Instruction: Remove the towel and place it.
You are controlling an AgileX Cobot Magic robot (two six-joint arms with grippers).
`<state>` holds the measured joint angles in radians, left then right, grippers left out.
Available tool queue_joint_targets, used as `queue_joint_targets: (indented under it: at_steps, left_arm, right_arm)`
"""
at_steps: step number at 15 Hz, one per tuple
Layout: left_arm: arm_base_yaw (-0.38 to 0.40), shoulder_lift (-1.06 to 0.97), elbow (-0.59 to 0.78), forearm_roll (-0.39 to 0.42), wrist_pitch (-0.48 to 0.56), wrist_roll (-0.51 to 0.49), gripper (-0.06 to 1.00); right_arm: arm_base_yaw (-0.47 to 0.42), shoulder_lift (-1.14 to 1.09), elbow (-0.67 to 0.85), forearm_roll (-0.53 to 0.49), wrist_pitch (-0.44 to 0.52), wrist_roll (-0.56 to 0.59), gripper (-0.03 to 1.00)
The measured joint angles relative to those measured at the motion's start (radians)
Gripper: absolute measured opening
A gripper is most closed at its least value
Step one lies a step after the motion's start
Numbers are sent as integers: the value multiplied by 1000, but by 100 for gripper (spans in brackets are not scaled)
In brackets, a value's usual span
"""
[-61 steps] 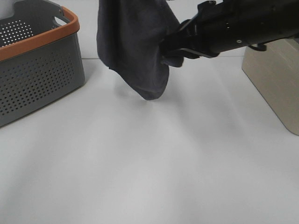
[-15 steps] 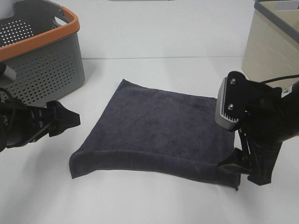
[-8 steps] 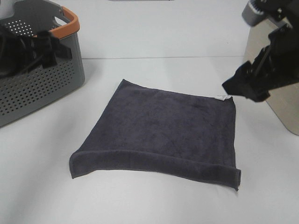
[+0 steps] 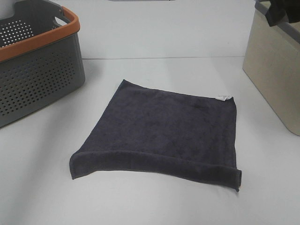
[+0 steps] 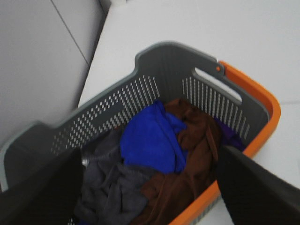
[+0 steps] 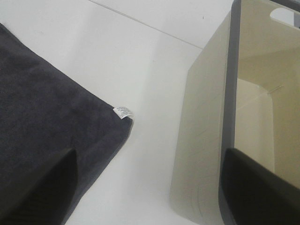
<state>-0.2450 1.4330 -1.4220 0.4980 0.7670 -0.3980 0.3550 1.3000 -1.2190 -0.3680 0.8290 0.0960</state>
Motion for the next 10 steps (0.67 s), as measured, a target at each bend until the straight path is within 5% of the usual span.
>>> queue_joint_targets:
  at_steps: [3,4,6,10]
  left_arm:
    - [99,15,-128,-305,166,231,74]
    - [131,9,-150,-351,209,257,74]
    - [188,-9,-160,-377,317,289,74]
    - [278,-72,-135,-396,441,334,74]
  right_arm:
    - [0,100,-173,72,180,1,82]
    - [0,128,-238,106,246,-4,82]
    - [0,162,-343,160,356,-30,82]
    - [0,158,-371,249,389,-52,81]
